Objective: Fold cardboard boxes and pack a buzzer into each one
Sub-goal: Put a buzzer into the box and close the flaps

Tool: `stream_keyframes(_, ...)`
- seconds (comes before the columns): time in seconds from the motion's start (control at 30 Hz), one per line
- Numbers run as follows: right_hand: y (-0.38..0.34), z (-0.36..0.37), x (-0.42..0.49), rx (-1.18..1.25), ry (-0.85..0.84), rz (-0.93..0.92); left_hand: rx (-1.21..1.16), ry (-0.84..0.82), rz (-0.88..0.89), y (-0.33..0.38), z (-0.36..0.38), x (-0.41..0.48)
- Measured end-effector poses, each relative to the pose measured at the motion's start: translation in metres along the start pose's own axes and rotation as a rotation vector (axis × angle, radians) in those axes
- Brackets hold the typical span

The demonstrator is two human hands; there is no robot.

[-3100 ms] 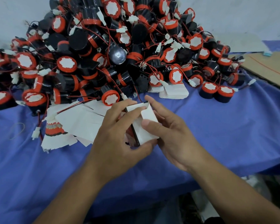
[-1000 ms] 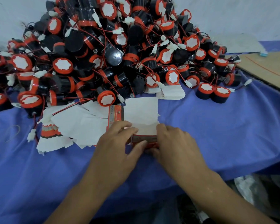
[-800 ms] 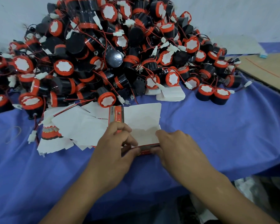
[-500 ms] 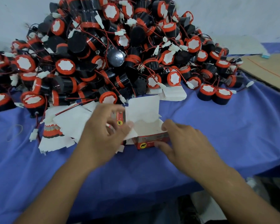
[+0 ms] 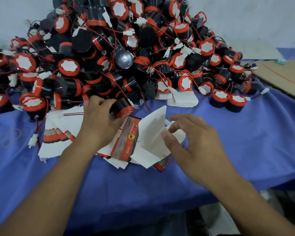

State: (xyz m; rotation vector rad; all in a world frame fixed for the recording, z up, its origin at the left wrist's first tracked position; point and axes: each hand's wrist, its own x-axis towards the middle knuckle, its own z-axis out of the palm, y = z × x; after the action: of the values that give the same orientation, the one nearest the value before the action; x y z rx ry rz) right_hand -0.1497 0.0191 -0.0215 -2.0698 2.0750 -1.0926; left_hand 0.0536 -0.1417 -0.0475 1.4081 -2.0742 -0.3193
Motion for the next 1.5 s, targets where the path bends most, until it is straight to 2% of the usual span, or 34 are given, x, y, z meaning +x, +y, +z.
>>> stream_keyframes(0.1,-0.003,0.003,-0.001,0.032,0.056,-0.064,0.005,0.028,0.016,0.005,0.000,-0.005)
stream_keyframes(0.23,-0.007,0.003,-0.001,0.063,0.043,-0.211,-0.271,0.320,-0.017,0.022,-0.025,-0.008)
stream_keyframes(0.33,-0.007,0.003,-0.002,0.135,0.006,-0.216,-0.502,0.518,0.111,0.048,-0.055,-0.021)
stream_keyframes(0.4,-0.009,0.003,-0.002,0.246,0.020,-0.160,-0.605,0.558,0.258,0.072,-0.069,-0.038)
stream_keyframes(0.47,-0.014,0.002,0.000,0.377,0.060,-0.162,-0.549,0.465,0.387,0.092,-0.072,-0.058)
stream_keyframes(0.53,-0.019,-0.002,0.004,0.450,0.130,-0.231,-0.391,0.306,0.455,0.104,-0.067,-0.072)
stream_keyframes(0.63,-0.016,-0.011,0.009,0.360,0.239,-0.366,-0.329,0.171,0.442,0.111,-0.058,-0.079)
stream_keyframes(0.7,-0.012,-0.015,0.010,0.350,0.236,-0.357,-0.380,0.129,0.414,0.113,-0.058,-0.080)
stream_keyframes(0.83,-0.011,-0.012,0.012,0.616,0.231,0.025,-0.503,0.001,0.242,0.103,-0.054,-0.088)
stream_keyframes(0.97,-0.014,-0.019,0.020,0.920,0.246,0.272,-0.506,0.088,0.248,0.098,-0.051,-0.093)
stream_keyframes(1.03,-0.014,-0.022,0.021,1.101,0.130,0.322,-0.607,0.088,0.221,0.100,-0.049,-0.094)
stream_keyframes(1.1,-0.019,-0.022,0.020,1.295,-0.108,0.293,-0.693,0.065,0.184,0.103,-0.047,-0.092)
stream_keyframes(1.17,-0.024,-0.022,0.018,1.417,-0.256,0.258,-0.702,0.088,0.183,0.104,-0.048,-0.090)
stream_keyframes(1.27,-0.027,-0.021,0.016,1.532,-0.330,0.220,-0.668,0.147,0.183,0.103,-0.053,-0.087)
stream_keyframes(1.37,-0.026,-0.020,0.014,1.580,-0.413,0.183,-0.864,0.134,0.117,0.108,-0.053,-0.088)
stream_keyframes(1.43,-0.025,-0.023,0.015,1.536,-0.432,0.171,-0.954,0.118,0.084,0.111,-0.053,-0.091)
stream_keyframes(1.5,-0.024,-0.027,0.016,1.492,-0.412,0.169,-0.935,0.098,0.118,0.112,-0.054,-0.092)
